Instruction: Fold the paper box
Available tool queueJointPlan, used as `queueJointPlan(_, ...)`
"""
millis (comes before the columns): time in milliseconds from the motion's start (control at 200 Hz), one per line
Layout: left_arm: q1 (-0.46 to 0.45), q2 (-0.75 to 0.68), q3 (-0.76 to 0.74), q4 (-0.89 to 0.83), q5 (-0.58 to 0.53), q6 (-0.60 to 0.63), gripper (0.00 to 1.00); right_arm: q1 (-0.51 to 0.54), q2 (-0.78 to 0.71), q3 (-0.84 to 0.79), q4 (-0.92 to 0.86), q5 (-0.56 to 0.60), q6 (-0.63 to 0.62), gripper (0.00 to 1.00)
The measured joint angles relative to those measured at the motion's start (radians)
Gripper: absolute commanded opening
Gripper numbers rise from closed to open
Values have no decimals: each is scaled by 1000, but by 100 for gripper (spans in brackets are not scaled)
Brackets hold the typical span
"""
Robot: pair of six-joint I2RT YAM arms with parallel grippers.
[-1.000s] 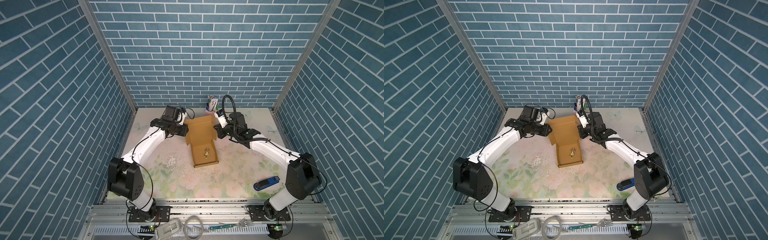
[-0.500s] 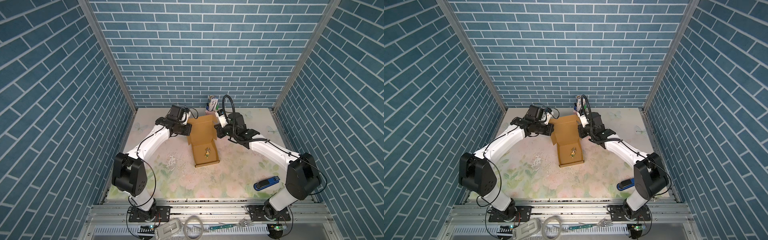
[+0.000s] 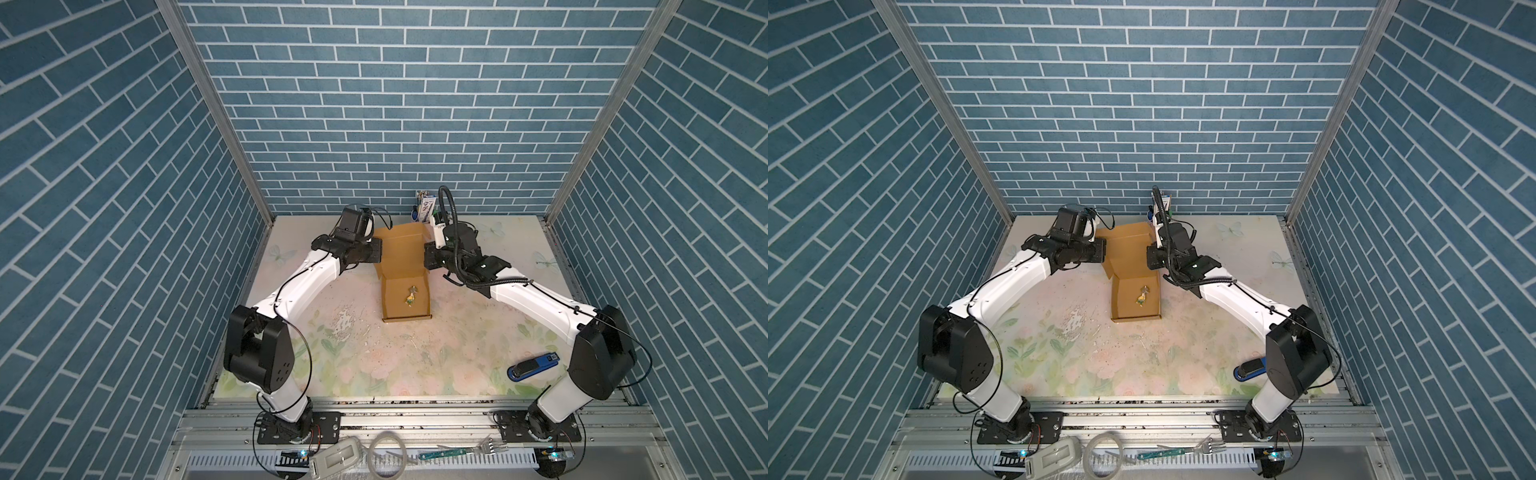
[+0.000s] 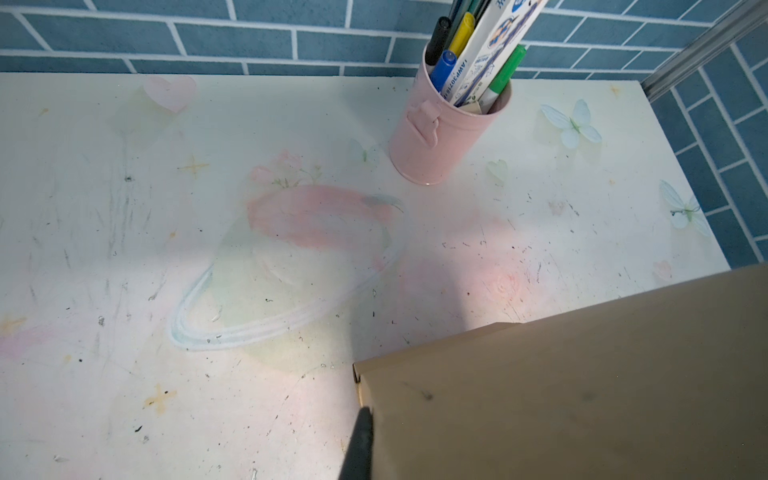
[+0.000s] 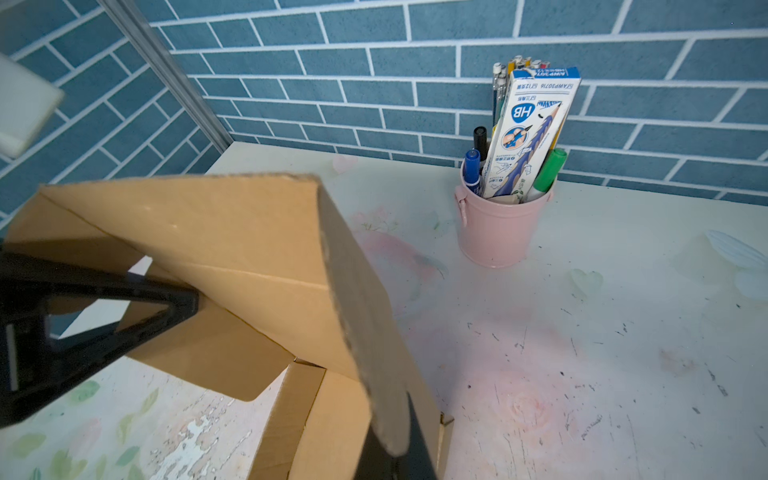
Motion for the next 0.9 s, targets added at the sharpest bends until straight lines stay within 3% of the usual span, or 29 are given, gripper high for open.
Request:
queueJointPlan(525,-19,-23,-95,143,-59,-102,4,48,36,-6,68,184,160,0)
queueJointPlan(900,-35,-115,-250,297,-140,-105,5,68,43,-130,315,206,182,0)
